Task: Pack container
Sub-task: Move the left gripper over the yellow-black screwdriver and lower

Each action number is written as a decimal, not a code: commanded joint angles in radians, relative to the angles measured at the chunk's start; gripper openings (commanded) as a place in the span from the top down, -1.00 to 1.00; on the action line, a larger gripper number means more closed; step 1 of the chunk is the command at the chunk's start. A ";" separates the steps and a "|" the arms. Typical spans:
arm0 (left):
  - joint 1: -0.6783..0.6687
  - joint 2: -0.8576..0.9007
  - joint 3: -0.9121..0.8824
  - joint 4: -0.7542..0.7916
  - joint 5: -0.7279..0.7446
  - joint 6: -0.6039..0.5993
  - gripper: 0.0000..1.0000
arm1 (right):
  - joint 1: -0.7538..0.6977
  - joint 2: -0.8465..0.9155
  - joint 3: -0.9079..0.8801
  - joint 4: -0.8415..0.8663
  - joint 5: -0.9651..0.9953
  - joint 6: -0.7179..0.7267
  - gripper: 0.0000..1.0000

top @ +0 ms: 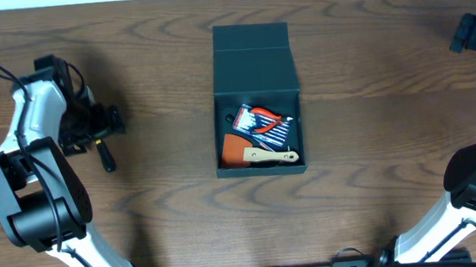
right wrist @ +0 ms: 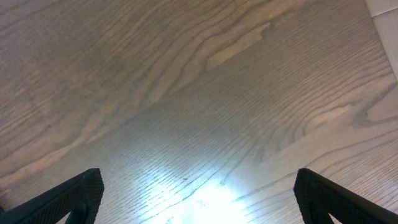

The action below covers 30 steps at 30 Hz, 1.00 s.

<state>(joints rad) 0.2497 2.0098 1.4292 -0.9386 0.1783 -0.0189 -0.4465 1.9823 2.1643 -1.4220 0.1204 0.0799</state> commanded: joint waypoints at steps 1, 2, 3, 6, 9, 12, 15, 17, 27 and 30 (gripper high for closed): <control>0.000 0.012 -0.053 0.031 0.017 0.038 -0.97 | -0.005 0.000 -0.003 -0.002 -0.005 0.008 -0.99; 0.000 0.012 -0.065 0.043 0.017 0.043 -0.97 | -0.005 0.000 -0.003 -0.004 -0.005 0.008 -0.99; 0.000 0.012 -0.072 0.052 0.016 0.045 -0.97 | -0.005 0.000 -0.003 -0.005 -0.005 0.008 -0.99; 0.001 0.012 -0.082 0.067 0.016 0.045 -0.97 | -0.005 0.000 -0.003 -0.009 -0.005 0.008 -0.98; 0.001 0.012 -0.082 0.074 0.011 0.043 -0.97 | -0.005 0.000 -0.003 -0.011 -0.005 0.000 -0.99; 0.001 0.012 -0.083 0.074 -0.023 0.023 -0.97 | -0.005 0.000 -0.003 -0.011 -0.005 0.000 -0.99; 0.002 0.012 -0.084 0.074 -0.040 0.014 -0.97 | -0.005 0.000 -0.003 -0.011 -0.005 0.000 -0.98; 0.002 0.012 -0.084 0.077 -0.040 0.014 -0.97 | -0.005 0.000 -0.003 -0.011 -0.005 0.000 -0.98; 0.002 0.012 -0.085 0.089 -0.032 0.014 -0.97 | -0.005 0.000 -0.003 -0.011 -0.005 0.000 -0.98; 0.002 0.012 -0.086 0.090 -0.032 0.014 -0.97 | -0.005 0.000 -0.003 -0.011 -0.005 0.000 -0.99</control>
<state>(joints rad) 0.2497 2.0106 1.3521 -0.8505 0.1505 -0.0002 -0.4465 1.9823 2.1643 -1.4315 0.1204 0.0795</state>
